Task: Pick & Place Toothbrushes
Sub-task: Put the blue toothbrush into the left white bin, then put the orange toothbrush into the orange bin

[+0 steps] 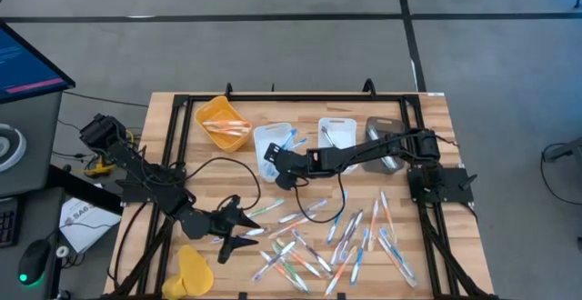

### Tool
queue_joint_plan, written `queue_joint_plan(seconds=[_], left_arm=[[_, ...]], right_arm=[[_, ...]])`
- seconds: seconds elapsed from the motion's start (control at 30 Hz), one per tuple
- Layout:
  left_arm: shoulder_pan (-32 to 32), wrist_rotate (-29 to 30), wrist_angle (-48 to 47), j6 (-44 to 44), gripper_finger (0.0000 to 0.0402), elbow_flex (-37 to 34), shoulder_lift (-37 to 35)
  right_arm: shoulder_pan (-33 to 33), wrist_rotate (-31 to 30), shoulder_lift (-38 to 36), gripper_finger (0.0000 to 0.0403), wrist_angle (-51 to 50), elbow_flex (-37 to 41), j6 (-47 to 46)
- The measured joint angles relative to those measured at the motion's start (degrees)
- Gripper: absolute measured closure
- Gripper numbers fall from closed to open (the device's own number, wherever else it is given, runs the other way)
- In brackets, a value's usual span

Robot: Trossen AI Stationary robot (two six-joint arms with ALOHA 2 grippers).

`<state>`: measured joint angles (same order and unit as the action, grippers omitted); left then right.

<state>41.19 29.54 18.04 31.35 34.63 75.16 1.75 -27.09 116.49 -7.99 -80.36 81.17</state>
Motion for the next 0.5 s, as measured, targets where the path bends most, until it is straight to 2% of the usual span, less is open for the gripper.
queue_joint_plan(seconds=[0.27, 0.5], left_arm=[[0.0, 0.0, 0.0, 0.0, 0.0193, 0.0, 0.0], [0.0, 0.0, 0.0, 0.0, 0.0193, 0.0, 0.0]], right_arm=[[0.0, -0.2, 0.0, 0.0289, -0.1, 0.0, -0.1], [0.5, -7.3, -0.1, 0.0252, 1.1, 0.0, 0.3]])
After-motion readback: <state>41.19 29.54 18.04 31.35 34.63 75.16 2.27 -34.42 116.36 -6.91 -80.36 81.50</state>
